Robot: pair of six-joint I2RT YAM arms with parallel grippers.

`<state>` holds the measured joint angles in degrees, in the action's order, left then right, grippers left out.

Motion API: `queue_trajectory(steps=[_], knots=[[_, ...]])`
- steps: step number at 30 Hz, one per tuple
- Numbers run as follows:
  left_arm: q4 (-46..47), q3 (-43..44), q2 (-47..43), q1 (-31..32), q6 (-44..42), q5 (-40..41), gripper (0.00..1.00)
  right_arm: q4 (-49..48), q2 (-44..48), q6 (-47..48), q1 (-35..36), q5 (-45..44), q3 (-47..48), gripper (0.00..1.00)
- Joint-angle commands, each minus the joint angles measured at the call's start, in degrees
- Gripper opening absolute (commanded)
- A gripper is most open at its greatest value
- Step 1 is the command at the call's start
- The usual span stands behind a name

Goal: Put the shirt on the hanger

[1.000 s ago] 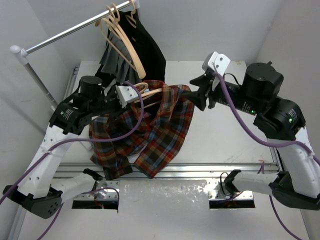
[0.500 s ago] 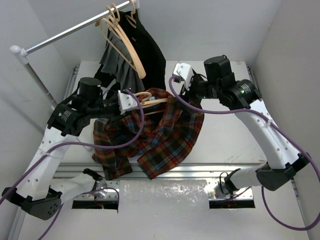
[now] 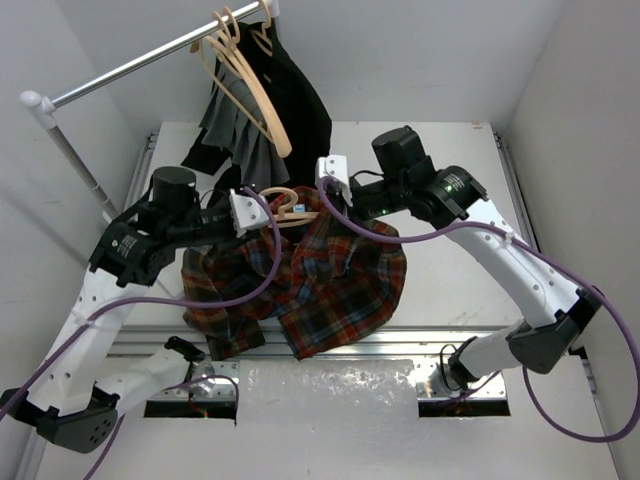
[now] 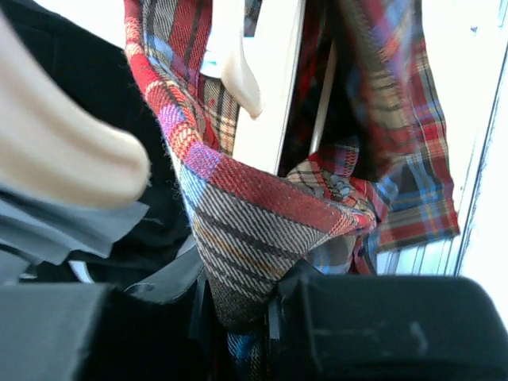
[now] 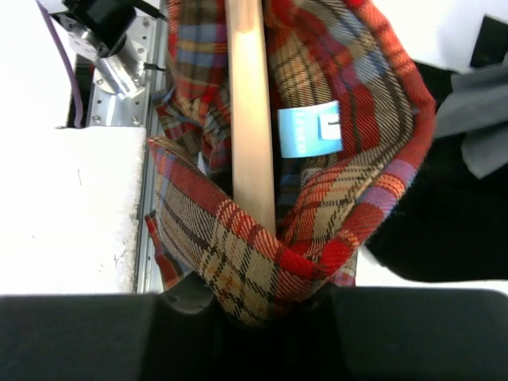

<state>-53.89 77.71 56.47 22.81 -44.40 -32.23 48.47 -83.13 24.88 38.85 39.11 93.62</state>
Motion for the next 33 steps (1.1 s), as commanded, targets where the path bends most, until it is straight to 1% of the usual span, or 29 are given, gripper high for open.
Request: queue_trajectory(steps=[1,2,3,4,5,6,7,9,11,12,14,17,21,22,23,24,25,26,27,28,29,31,32,33], knots=[[16.1,-2.8,-3.6,0.6,7.9,7.9,0.07,-9.6,2.0,-7.8,0.4,1.1,-3.0,0.0],[18.0,-4.3,-4.4,0.6,9.1,11.5,0.18,-10.9,2.6,-9.4,0.4,0.0,-5.8,0.0],[19.7,-7.4,-5.3,0.6,10.7,17.9,0.31,-13.6,3.2,-10.6,0.6,-0.8,-7.0,0.0],[22.4,-8.9,-7.4,0.6,11.4,20.9,0.57,-15.0,3.9,-11.7,0.7,-1.7,-8.4,0.0],[23.5,-10.5,-8.4,0.6,11.9,23.7,0.77,-15.9,4.1,-12.7,0.9,-3.7,-10.3,0.0],[24.0,-12.9,-9.2,0.6,12.4,25.7,0.96,-17.3,4.1,-14.6,1.7,-5.0,-11.0,0.0],[24.1,-13.7,-10.8,0.6,12.6,28.7,1.0,-17.8,3.9,-15.3,2.1,-6.4,-11.4,0.0],[22.8,-14.9,-12.9,0.6,13.5,31.0,1.0,-18.8,3.2,-17.2,4.2,-10.3,-11.8,0.0],[21.9,-14.8,-14.3,0.6,13.9,32.0,1.0,-19.9,1.6,-20.2,5.4,-11.9,-11.3,0.0],[21.7,-14.6,-15.0,0.6,14.2,35.5,1.0,-21.5,1.0,-21.4,6.4,-13.9,-11.0,0.0],[21.7,-14.2,-17.5,0.5,13.3,39.5,0.99,-23.5,-0.4,-24.2,8.1,-17.2,-9.9,0.0],[21.8,-12.4,-21.6,0.5,10.9,42.8,1.0,-26.1,-2.2,-27.3,10.9,-21.3,-7.6,0.0],[21.0,-5.9,-23.3,0.3,11.0,42.5,0.99,-28.2,-5.4,-31.6,13.7,-28.6,-2.0,0.0],[20.2,-2.9,-23.2,-0.5,11.8,41.5,0.99,-28.7,-6.2,-33.7,13.8,-29.5,0.6,0.0],[17.4,-1.4,-22.8,-0.9,13.4,38.0,0.93,-29.8,-7.7,-34.5,14.1,-30.6,1.8,0.0],[15.5,0.0,-21.7,-1.1,14.8,35.1,0.76,-30.5,-8.5,-35.2,14.2,-31.5,2.9,0.0],[13.6,1.5,-21.1,-1.5,16.9,32.3,0.68,-31.4,-9.3,-35.5,14.3,-32.2,4.5,0.0],[11.0,1.4,-20.7,-1.9,22.3,25.6,0.64,-33.2,-10.0,-35.6,14.5,-32.9,5.2,0.0],[10.3,0.7,-19.9,-2.2,25.9,23.0,0.5,-34.0,-11.4,-35.7,14.7,-33.4,5.7,0.0],[9.9,-1.6,-19.6,-3.1,29.8,21.0,0.48,-34.6,-12.0,-35.8,14.8,-34.3,6.5,0.0],[10.2,-2.9,-19.2,-3.7,36.7,18.3,0.42,-35.6,-12.5,-35.9,14.8,-34.5,6.7,0.0],[11.6,-6.3,-18.6,-4.8,43.4,18.0,0.4,-36.2,-13.2,-35.9,14.9,-34.5,7.1,0.0],[13.5,-7.1,-17.5,-5.0,49.2,16.9,0.39,-36.3,-13.3,-35.9,14.9,-34.6,7.1,0.0],[14.7,-8.4,-16.9,-5.1,51.5,16.7,0.39,-36.3,-13.2,-36.0,14.9,-34.7,6.8,0.0]])
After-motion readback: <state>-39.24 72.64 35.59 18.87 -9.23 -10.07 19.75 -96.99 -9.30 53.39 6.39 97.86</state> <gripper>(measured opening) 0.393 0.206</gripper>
